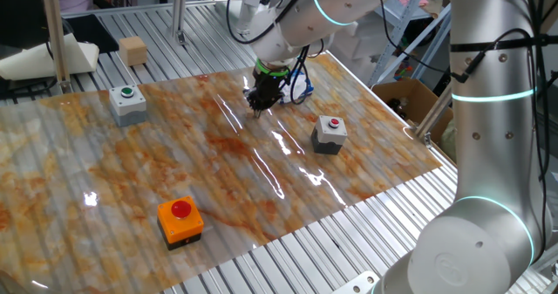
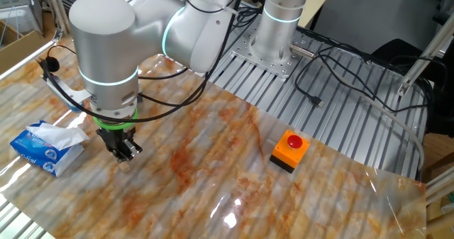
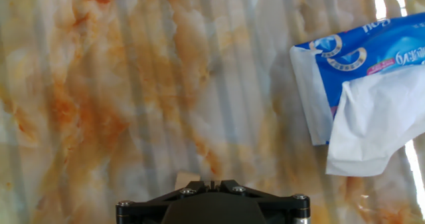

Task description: Use the gripper to push the small block from left to right

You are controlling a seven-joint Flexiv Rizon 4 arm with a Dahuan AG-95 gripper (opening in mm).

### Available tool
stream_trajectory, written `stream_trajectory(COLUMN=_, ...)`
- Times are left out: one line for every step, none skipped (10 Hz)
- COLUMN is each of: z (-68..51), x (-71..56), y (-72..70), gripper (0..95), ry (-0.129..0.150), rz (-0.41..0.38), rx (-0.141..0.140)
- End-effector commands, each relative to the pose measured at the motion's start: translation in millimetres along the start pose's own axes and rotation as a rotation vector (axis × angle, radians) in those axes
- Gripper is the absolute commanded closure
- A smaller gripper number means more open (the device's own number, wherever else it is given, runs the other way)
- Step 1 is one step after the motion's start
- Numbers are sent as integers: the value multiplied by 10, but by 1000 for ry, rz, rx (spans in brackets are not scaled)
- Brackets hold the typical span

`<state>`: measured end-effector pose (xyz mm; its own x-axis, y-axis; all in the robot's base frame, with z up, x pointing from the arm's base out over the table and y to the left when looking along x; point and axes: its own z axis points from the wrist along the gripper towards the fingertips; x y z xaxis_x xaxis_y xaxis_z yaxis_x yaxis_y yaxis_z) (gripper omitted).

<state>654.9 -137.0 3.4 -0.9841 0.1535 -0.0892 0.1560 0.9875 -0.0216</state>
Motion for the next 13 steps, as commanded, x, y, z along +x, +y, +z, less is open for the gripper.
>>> stream_trajectory(z=1, x=0, y=47, gripper=950, ry=0, rz=12, rx=1)
stream_trajectory(z=-5, x=0, y=69, gripper=950, ry=-1, rz=15, rx=1)
stream_trajectory(z=-13, x=-17, y=95, gripper=950, ry=0, rz=19, rx=2)
stream_trajectory(z=-12, x=-33, y=114, gripper=950, ry=-1, rz=24, rx=3)
stream_trajectory(z=-10, x=-52, y=131, gripper=950, ry=-1, rz=29, rx=3)
stream_trajectory(z=-10, x=-64, y=151, gripper=950, ry=-1, rz=33, rx=3)
stream_trajectory(z=-12, x=-71, y=177, gripper=950, ry=-1, rz=41, rx=4)
stream_trajectory(z=-16, x=-83, y=215, gripper=950, ry=-1, rz=52, rx=6)
stream_trajectory(z=-19, x=-94, y=244, gripper=950, ry=-3, rz=61, rx=9)
stream_trajectory(z=-20, x=-104, y=276, gripper=950, ry=-3, rz=67, rx=11)
stream_trajectory(z=-16, x=-105, y=313, gripper=950, ry=-3, rz=78, rx=12)
stream_trajectory(z=-14, x=-102, y=342, gripper=950, ry=-3, rz=87, rx=12)
stream_trajectory(z=-12, x=-100, y=377, gripper=950, ry=-4, rz=95, rx=14)
